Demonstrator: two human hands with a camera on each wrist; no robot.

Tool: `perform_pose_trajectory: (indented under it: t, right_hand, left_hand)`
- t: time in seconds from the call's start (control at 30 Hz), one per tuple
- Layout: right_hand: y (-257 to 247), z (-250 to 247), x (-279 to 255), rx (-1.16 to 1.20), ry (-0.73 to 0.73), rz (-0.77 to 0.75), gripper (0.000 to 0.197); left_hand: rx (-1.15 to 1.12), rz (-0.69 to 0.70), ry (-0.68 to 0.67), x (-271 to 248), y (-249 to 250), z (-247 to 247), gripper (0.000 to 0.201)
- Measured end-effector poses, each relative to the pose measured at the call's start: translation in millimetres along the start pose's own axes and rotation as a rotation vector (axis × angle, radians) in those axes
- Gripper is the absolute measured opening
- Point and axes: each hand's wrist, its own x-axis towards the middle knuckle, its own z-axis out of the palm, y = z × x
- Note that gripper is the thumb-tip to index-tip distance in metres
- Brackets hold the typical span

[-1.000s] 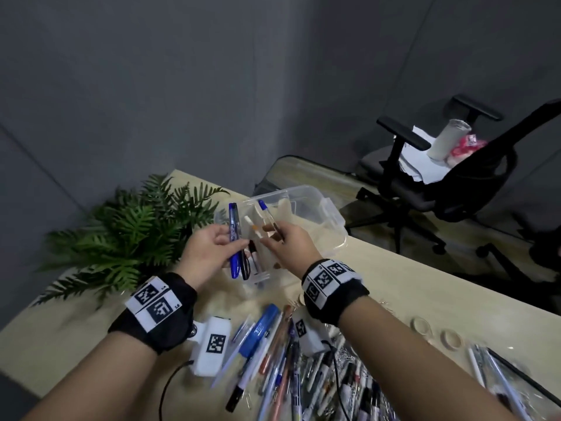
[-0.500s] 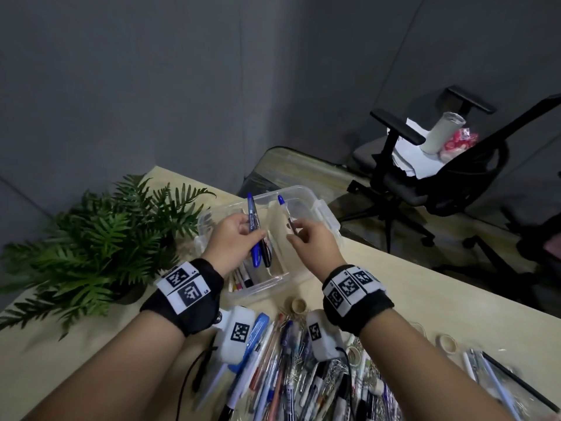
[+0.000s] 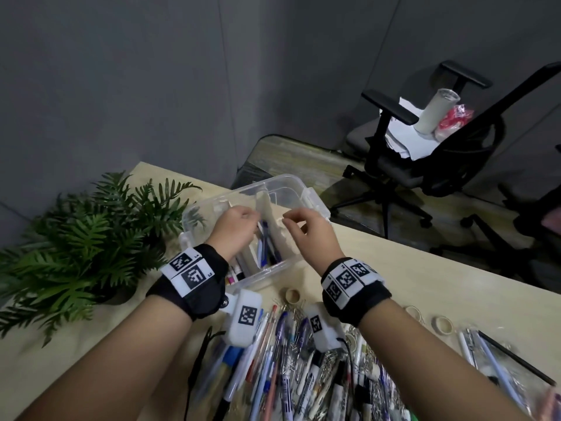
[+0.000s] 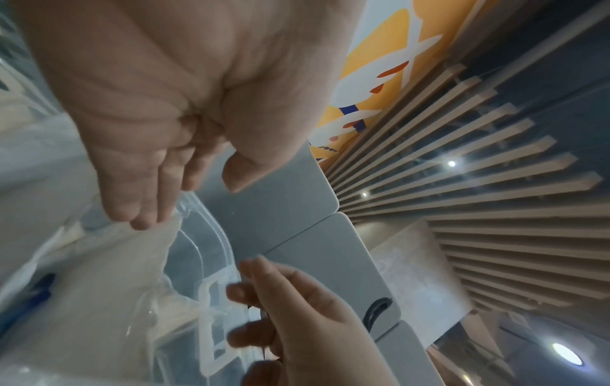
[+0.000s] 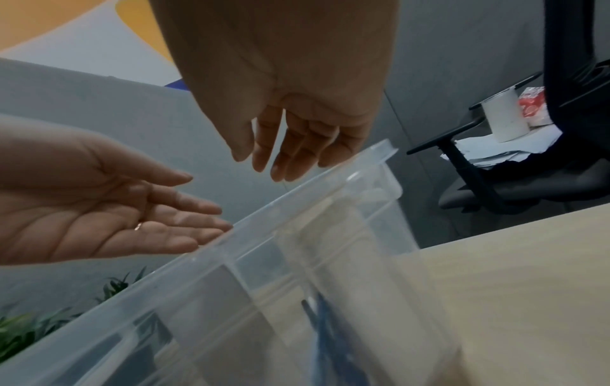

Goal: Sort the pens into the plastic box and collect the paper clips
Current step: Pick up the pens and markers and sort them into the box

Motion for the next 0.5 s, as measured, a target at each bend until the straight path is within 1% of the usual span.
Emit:
perform_pose_trajectory:
  t: [0.07, 0.13, 0.2, 0.27, 0.4, 0.47, 0.5]
  right_hand:
    - [7.5, -15.3, -14.5, 0.022, 0.038, -0.016, 0.004]
    - [19.0, -32.0, -33.9, 0.027, 0.075, -0.02, 0.003]
    - [35.9, -45.3, -55.0, 0.027, 0.101, 0.02, 0.002]
    - [56.4, -53.6, -77.5, 0.018, 0.104, 0.089, 0.009]
    - [96.3, -65.2, -123.4, -0.069, 0.012, 0.234, 0.02]
    - [113.1, -70.0, -144.4, -0.106, -0.037, 0.303, 0.024]
    - [121.3, -71.7, -153.8, -0.135, -0.053, 0.334, 0.027]
  left_hand:
    - [0.003, 0.047, -0.027, -11.0, 5.5, 0.6, 0.017]
    - [-0.024, 0.085, -0.077, -22.2, 5.7, 3.8, 0.014]
    - [-0.034, 0.105, -0.134, -36.3, 4.0, 10.0, 0.016]
    - [-0.025, 0.106, -0.183, -52.3, -1.9, 18.5, 0.016]
    - [0.053, 0.069, -0.274, -82.0, -23.0, 43.4, 0.008]
    - [0.179, 0.082, -0.322, -91.6, -39.5, 57.6, 0.008]
    - [0.247, 0.087, -0.345, -94.9, -49.3, 65.3, 0.011]
